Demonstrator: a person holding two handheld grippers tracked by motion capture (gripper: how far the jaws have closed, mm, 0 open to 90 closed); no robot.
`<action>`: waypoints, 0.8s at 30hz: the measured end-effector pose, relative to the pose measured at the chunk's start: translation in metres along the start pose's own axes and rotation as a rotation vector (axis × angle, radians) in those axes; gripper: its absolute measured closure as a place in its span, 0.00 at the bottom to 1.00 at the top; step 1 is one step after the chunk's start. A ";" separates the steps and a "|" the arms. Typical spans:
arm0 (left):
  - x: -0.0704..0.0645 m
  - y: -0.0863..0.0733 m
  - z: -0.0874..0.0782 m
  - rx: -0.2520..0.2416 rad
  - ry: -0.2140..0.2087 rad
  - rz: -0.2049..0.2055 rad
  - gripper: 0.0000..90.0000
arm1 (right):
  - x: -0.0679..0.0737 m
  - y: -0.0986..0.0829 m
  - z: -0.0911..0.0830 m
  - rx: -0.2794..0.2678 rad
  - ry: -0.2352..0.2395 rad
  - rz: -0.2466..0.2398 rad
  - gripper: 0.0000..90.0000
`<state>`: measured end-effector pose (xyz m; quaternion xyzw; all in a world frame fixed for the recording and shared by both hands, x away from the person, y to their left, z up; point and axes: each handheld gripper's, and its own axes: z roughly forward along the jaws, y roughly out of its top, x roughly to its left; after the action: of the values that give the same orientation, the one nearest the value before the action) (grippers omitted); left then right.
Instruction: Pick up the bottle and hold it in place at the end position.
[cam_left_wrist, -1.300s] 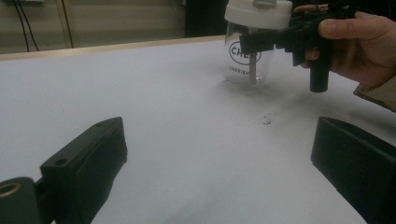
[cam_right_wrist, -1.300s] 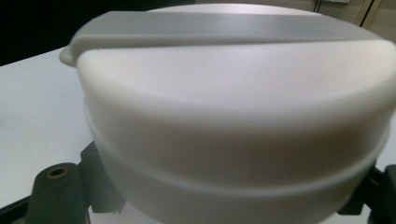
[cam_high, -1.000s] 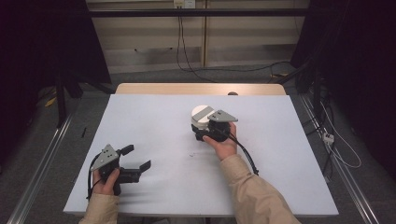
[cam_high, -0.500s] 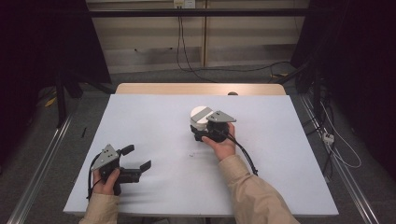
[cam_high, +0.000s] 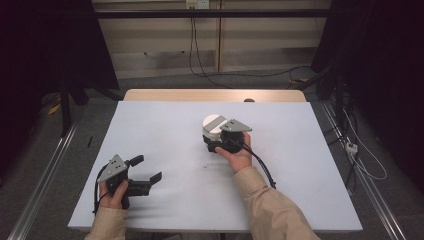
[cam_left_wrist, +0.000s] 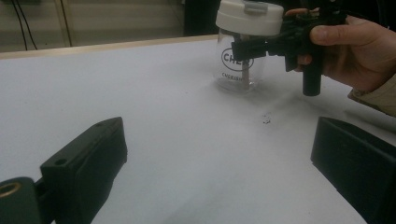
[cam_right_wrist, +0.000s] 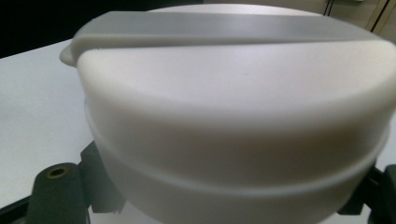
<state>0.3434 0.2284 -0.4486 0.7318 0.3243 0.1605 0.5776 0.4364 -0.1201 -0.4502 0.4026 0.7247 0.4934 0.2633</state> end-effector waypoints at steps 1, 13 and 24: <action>0.000 0.000 0.000 0.001 0.001 0.001 0.04 | 0.000 0.000 0.000 0.001 0.000 -0.001 0.21; 0.000 0.000 0.000 -0.001 -0.001 0.003 0.04 | 0.000 -0.001 0.000 0.003 0.006 -0.015 0.21; 0.000 0.001 0.002 0.001 0.003 0.000 0.04 | 0.000 -0.003 0.000 0.000 0.011 -0.031 0.21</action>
<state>0.3450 0.2267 -0.4487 0.7319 0.3251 0.1615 0.5767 0.4356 -0.1207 -0.4535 0.3887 0.7321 0.4916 0.2668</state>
